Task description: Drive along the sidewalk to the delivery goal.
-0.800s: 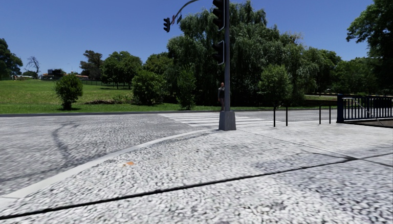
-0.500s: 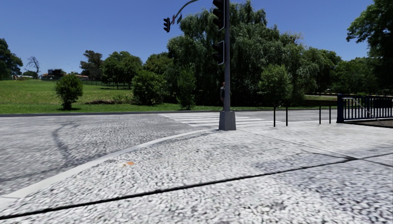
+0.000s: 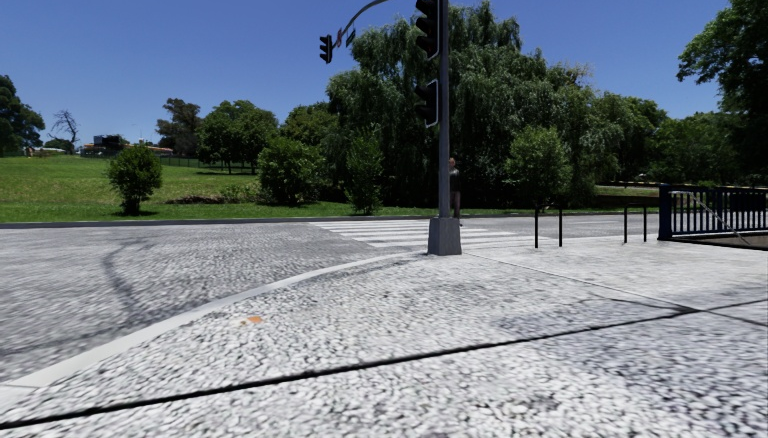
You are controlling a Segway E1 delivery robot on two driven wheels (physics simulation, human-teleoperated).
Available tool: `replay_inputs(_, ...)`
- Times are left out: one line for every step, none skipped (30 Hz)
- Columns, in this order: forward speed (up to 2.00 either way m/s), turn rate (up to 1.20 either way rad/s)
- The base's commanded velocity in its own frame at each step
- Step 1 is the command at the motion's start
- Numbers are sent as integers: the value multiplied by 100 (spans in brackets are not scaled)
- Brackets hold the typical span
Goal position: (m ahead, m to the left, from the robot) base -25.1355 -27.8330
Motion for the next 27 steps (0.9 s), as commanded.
replay_inputs(0, 0)
replay_inputs(0, 0)
replay_inputs(0, 0)
replay_inputs(0, 0)
replay_inputs(0, 0)
replay_inputs(0, 0)
replay_inputs(1, 0)
replay_inputs(5, -7)
replay_inputs(23, -8)
replay_inputs(33, -9)
replay_inputs(36, -9)
replay_inputs(50, -35)
replay_inputs(58, -35)
replay_inputs(65, -35)
replay_inputs(68, -35)
replay_inputs(68, -35)
replay_inputs(77, -35)
replay_inputs(81, -35)
replay_inputs(81, -35)
replay_inputs(82, -35)
replay_inputs(82, -35)
replay_inputs(82, -35)
replay_inputs(82, -35)
replay_inputs(82, -35)
replay_inputs(82, -35)
replay_inputs(82, -35)
replay_inputs(82, -35)
